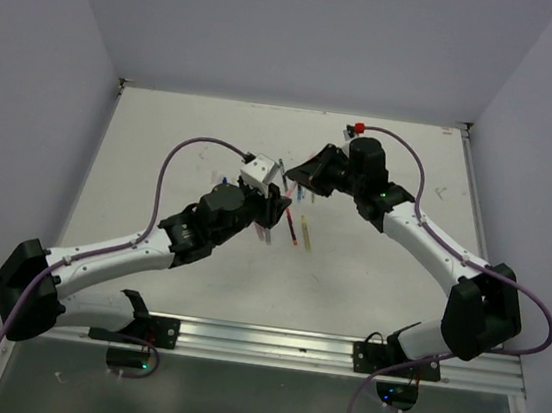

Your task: Open the pen caps

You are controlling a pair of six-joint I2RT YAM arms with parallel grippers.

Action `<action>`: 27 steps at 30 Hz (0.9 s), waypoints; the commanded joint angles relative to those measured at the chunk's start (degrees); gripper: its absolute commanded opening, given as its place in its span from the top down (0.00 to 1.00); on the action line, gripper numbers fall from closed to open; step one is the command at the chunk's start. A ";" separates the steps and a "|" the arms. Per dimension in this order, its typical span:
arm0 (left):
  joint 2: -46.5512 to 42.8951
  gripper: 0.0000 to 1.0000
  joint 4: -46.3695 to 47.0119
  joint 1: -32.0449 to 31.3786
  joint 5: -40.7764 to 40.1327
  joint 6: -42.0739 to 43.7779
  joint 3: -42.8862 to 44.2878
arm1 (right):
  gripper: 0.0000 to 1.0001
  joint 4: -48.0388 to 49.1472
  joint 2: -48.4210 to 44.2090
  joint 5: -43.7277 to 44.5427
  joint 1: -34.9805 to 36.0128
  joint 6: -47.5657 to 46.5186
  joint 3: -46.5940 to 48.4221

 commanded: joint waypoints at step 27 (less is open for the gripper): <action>0.13 0.44 6.80 5.67 17.08 -4.17 -5.07 | 1.00 -1.98 -0.29 0.15 1.57 -7.25 2.72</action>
